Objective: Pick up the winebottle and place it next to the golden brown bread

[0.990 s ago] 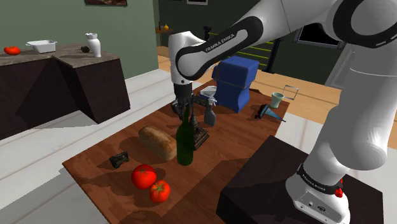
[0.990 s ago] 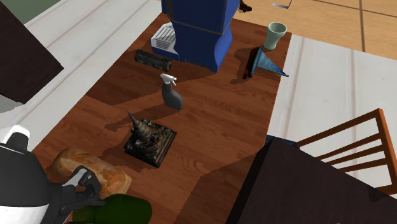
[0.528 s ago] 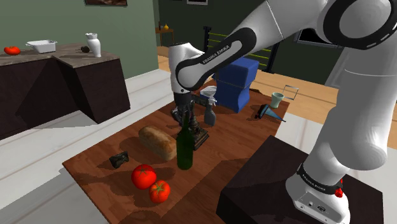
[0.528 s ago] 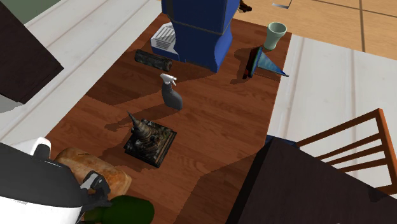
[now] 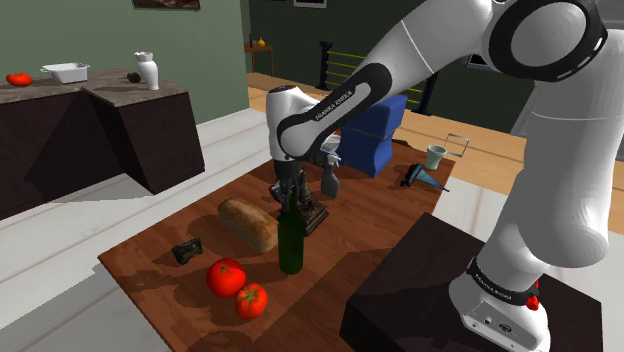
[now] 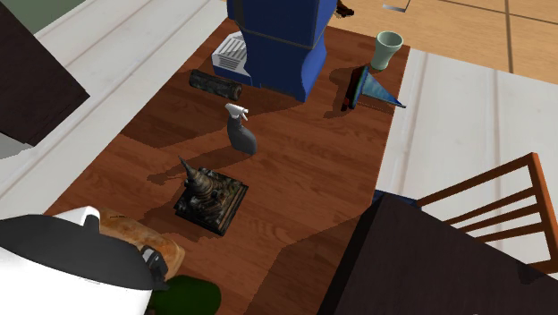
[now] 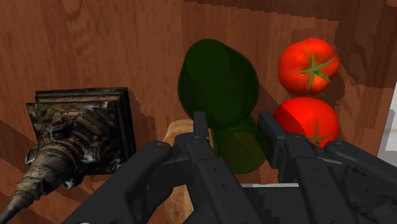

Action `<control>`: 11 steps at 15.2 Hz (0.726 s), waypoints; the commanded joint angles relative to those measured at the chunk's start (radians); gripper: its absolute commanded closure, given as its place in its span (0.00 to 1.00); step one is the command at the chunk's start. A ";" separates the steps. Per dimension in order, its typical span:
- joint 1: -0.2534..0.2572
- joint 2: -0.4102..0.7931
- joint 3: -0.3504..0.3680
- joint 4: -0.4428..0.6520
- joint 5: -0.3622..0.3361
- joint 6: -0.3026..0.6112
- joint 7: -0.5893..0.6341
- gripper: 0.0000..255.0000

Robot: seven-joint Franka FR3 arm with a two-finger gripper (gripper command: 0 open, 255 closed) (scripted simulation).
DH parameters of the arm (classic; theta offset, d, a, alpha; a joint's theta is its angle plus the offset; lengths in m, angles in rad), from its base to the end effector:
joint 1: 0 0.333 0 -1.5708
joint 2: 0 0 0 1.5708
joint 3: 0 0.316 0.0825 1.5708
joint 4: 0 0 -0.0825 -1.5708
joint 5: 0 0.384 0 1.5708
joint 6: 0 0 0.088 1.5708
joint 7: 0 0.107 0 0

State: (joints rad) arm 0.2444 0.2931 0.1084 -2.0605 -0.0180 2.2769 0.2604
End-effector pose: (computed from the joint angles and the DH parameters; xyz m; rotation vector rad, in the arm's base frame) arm 0.5451 0.1990 0.2869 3.1300 0.1585 -0.1205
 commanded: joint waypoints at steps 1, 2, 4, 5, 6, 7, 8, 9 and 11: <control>0.000 0.017 -0.001 -0.005 -0.002 0.023 0.000 1.00; 0.000 0.026 -0.002 -0.007 -0.004 0.034 0.000 1.00; 0.001 0.035 -0.003 -0.010 -0.005 0.046 0.001 1.00; 0.001 0.035 -0.003 -0.010 -0.005 0.046 0.001 1.00; 0.001 0.035 -0.003 -0.009 -0.005 0.046 0.001 1.00; 0.001 0.035 -0.003 -0.009 -0.005 0.046 0.001 1.00; 0.001 0.035 -0.003 -0.009 -0.005 0.046 0.001 1.00; 0.001 0.035 -0.003 -0.009 -0.005 0.046 0.001 1.00; 0.001 0.035 -0.003 -0.009 -0.005 0.045 0.001 0.00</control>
State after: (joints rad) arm 0.2450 0.3283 0.1058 -2.0701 -0.0229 2.3222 0.2615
